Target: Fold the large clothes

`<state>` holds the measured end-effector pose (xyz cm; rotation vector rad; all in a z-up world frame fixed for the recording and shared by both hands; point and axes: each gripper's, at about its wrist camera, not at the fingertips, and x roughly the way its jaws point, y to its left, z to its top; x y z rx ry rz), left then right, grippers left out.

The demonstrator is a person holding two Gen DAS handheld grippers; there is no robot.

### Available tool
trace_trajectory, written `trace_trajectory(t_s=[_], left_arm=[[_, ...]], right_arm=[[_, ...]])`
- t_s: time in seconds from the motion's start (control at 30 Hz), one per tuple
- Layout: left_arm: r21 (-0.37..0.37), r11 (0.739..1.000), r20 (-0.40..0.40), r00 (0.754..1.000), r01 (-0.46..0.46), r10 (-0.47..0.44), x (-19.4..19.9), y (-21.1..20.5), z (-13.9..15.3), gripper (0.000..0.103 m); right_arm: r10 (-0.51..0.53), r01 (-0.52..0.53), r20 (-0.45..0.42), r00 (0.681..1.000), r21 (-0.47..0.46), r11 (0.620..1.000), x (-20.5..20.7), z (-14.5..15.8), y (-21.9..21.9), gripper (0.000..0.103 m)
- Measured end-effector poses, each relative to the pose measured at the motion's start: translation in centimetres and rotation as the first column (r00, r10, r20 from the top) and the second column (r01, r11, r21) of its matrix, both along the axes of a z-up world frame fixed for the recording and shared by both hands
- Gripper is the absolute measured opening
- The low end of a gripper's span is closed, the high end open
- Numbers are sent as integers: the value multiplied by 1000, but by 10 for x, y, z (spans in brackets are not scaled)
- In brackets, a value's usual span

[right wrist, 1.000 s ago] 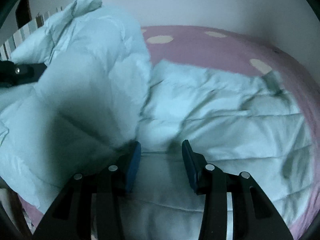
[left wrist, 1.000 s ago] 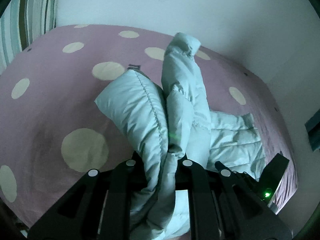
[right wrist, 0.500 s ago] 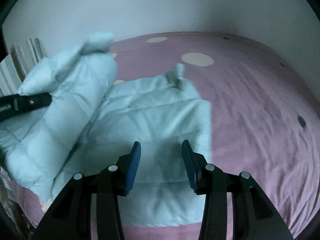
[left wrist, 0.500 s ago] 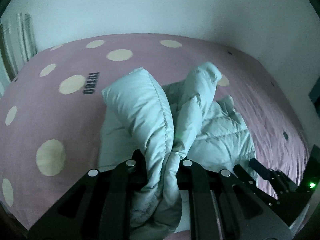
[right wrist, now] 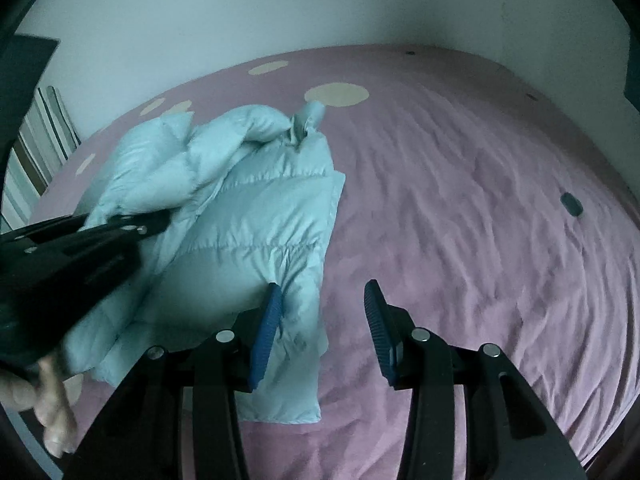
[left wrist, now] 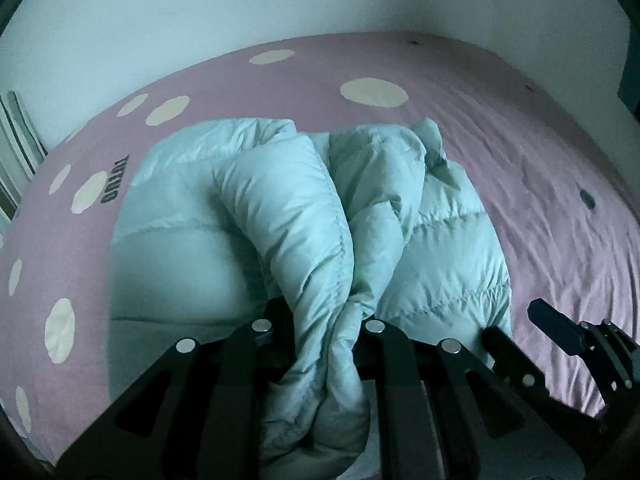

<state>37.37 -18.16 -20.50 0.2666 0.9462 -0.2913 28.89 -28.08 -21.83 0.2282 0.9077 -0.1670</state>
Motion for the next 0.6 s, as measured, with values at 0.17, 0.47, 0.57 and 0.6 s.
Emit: trace_trajectory(t_s=[0.17, 0.47, 0.57, 0.6], left_arm=[[34, 999, -1, 1000, 9, -9, -1, -15, -15, 13], [63, 998, 40, 999, 25, -27, -4, -23, -21, 14], [26, 999, 34, 999, 21, -22, -10, -22, -13, 23], [16, 1000, 29, 999, 22, -22, -12, -21, -10, 29]], right_arm=[[-2, 2, -11, 1000, 12, 1000, -4, -6, -3, 48], [-8, 9, -44, 999, 8, 1000, 2, -20, 0, 50], [-15, 16, -47, 999, 13, 1000, 2, -21, -1, 52], [-18, 19, -48, 999, 14, 1000, 1, -21, -1, 53]])
